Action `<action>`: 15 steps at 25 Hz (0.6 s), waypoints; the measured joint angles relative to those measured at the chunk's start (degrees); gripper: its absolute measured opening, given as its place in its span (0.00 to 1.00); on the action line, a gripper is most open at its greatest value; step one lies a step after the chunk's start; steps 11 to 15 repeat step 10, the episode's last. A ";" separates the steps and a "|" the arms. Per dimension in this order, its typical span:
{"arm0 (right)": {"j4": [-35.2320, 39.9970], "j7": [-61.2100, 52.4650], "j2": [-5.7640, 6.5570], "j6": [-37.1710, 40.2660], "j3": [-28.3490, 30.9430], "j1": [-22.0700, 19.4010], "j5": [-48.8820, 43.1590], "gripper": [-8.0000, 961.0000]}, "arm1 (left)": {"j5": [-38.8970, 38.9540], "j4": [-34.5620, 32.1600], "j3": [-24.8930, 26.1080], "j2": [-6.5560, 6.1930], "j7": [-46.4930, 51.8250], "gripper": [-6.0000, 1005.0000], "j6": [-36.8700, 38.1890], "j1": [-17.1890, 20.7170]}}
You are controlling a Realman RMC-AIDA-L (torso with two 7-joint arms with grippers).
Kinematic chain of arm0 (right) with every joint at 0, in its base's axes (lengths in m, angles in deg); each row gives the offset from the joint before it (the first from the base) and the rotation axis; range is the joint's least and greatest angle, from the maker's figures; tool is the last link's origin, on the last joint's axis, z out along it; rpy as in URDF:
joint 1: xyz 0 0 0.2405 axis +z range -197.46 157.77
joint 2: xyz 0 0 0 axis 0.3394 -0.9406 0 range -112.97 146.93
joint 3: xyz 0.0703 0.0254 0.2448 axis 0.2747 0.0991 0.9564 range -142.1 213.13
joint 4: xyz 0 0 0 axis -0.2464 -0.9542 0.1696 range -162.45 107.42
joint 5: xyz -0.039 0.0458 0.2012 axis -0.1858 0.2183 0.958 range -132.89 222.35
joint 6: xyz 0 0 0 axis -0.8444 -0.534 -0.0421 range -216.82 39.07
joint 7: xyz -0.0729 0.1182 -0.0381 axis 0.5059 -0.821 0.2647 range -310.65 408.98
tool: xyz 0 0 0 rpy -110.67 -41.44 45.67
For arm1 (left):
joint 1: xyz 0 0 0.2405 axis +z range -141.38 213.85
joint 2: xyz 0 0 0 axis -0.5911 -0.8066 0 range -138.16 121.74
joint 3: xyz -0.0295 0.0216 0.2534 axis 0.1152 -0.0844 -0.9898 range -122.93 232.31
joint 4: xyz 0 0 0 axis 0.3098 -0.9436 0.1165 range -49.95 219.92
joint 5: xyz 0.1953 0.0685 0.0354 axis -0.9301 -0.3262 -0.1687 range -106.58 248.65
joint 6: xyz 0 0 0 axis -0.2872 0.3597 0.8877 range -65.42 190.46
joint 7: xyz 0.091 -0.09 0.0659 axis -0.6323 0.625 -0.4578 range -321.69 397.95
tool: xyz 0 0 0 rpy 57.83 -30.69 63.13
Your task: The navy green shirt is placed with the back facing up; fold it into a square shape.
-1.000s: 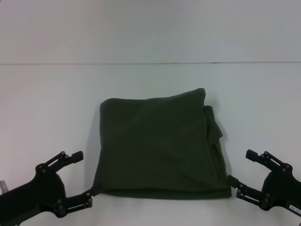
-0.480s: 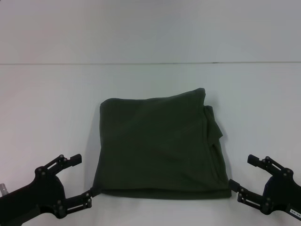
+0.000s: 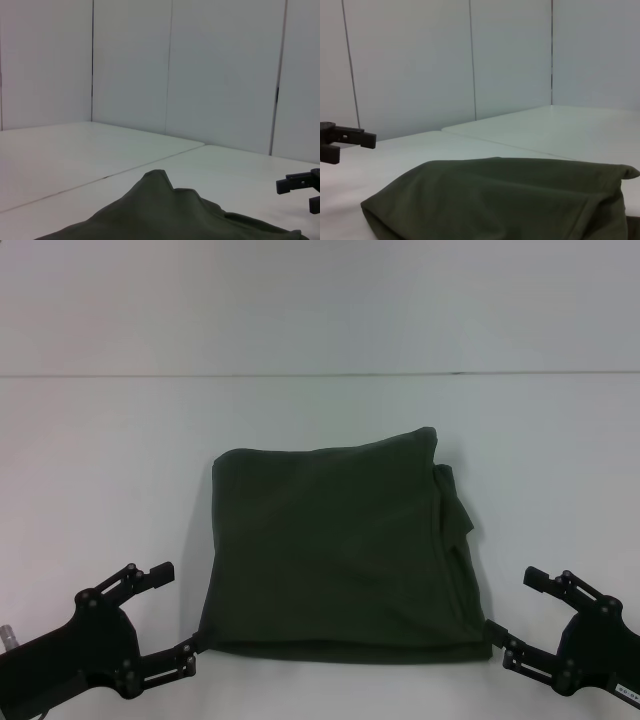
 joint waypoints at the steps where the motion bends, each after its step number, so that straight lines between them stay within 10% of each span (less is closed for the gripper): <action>1: 0.00 0.00 0.00 0.07 0.03 0.00 -0.02 0.94 | 0.00 0.00 0.00 0.00 0.03 0.91 0.00 0.00; 15: 0.00 0.00 0.00 0.14 0.00 0.29 -0.18 0.94 | 0.00 0.15 0.00 0.00 0.11 0.91 -0.30 0.01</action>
